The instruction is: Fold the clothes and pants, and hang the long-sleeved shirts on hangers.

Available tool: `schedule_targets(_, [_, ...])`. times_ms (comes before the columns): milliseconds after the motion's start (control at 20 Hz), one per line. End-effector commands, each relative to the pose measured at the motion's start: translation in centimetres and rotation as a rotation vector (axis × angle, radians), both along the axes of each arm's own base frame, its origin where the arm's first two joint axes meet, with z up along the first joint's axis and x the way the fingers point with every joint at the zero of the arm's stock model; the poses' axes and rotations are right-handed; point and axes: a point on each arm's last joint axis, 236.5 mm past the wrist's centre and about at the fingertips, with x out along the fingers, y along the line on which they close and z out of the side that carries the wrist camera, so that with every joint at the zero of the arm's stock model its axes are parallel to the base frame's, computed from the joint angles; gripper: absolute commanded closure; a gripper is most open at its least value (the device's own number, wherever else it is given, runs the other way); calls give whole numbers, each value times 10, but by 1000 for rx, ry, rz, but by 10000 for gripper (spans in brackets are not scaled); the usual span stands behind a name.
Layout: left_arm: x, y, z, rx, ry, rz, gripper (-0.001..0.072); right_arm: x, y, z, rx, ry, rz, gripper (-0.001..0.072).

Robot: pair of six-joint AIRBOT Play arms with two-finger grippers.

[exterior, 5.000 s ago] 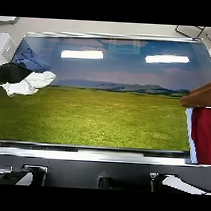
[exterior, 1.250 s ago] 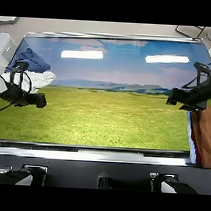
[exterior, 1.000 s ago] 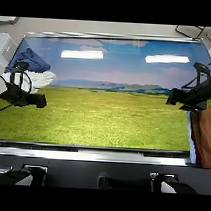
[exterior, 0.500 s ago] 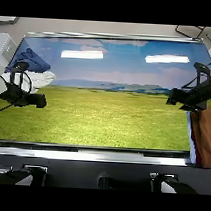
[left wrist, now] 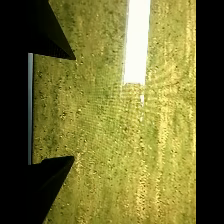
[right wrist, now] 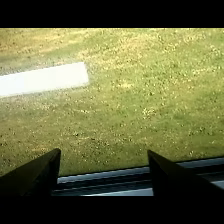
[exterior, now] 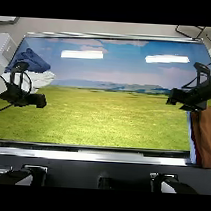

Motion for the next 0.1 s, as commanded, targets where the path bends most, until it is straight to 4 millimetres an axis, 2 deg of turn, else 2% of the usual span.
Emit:
schedule_targets(0, [0, 0, 0, 0, 0, 0, 0, 0, 0, 0, 0, 0, 2, 76])
schedule_targets(50, [0, 0, 0, 0, 0, 0, 1, 0, 0, 0, 0, 0, 2, 76])
